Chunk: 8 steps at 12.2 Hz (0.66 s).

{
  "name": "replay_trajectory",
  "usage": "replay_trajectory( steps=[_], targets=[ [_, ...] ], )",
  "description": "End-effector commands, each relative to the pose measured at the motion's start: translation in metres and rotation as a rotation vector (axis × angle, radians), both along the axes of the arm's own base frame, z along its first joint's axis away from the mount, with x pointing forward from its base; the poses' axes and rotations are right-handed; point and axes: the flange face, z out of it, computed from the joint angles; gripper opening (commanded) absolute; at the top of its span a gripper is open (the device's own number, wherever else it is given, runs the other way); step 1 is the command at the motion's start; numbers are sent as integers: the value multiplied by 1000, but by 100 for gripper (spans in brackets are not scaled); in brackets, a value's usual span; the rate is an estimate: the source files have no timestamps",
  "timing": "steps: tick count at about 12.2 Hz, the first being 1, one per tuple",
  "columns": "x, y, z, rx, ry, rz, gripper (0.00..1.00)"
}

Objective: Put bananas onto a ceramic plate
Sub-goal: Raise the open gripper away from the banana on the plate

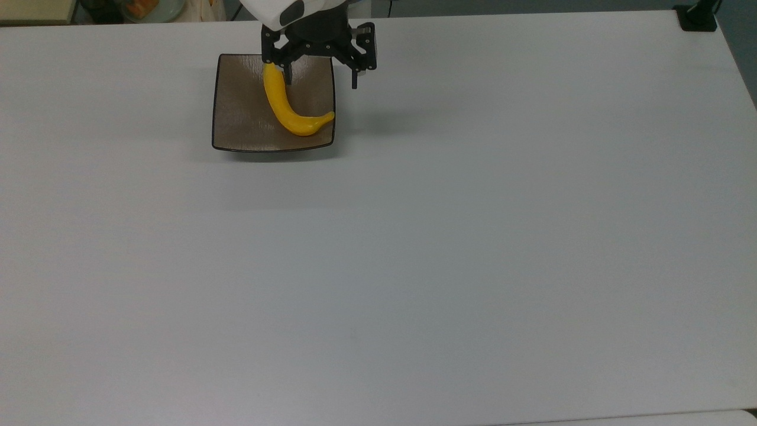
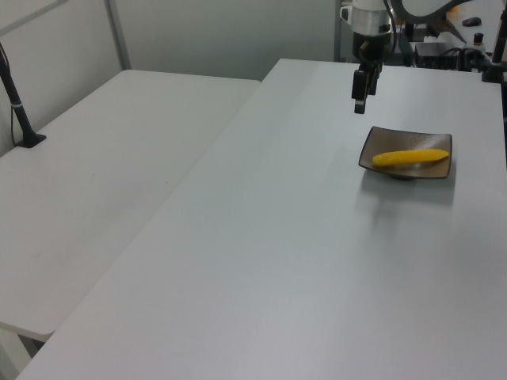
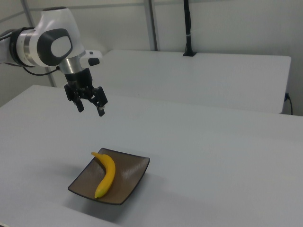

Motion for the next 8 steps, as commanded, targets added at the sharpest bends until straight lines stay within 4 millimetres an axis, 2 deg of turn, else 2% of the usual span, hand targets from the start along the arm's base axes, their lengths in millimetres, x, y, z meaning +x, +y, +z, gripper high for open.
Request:
replay_trajectory(
  steps=[1,8],
  targets=[
    [-17,-4,3,-15,2,38,100],
    [-21,-8,0,30,46,25,100]
  ],
)
